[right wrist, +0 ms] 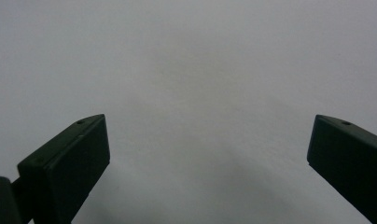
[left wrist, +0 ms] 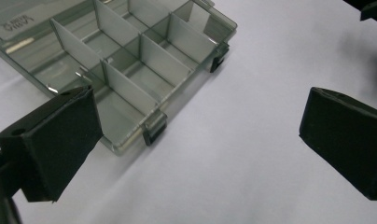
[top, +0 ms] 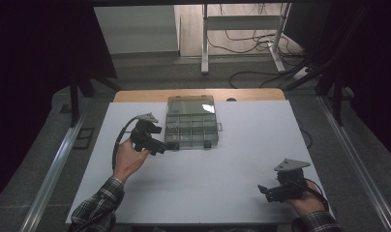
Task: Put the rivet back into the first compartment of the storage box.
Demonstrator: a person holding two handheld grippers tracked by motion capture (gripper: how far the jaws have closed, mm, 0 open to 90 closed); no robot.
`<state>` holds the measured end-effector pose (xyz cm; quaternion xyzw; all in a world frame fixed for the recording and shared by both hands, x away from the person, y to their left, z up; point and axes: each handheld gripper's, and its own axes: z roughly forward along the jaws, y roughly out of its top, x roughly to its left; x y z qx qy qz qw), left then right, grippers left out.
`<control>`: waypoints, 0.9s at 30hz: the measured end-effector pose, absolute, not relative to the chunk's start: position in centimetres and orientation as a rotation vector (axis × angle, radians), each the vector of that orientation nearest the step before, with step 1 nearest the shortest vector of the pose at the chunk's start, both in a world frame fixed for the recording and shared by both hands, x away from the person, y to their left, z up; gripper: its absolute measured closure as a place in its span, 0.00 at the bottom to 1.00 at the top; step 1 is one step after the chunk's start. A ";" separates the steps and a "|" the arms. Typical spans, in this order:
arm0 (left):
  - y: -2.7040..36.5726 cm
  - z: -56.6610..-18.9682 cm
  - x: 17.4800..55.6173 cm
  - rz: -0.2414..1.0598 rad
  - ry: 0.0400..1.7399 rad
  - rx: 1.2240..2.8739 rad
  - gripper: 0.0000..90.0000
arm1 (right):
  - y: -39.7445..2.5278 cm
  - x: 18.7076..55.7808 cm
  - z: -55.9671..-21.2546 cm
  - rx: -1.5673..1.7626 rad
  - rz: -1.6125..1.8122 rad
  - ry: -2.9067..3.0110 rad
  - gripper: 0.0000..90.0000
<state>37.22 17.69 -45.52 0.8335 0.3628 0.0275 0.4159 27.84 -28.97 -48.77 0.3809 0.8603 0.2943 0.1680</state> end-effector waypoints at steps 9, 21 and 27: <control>18.7 -46.1 35.4 0.050 0.916 2.086 0.00 | -29.0 27.8 -48.7 1.097 0.859 2.440 0.00; 18.7 -46.6 32.7 0.127 0.912 2.165 0.00 | -28.9 27.8 -48.7 1.093 0.876 2.433 0.00; 19.4 -46.4 31.0 0.166 0.877 2.134 0.00 | -29.0 27.7 -48.6 1.093 0.882 2.430 0.00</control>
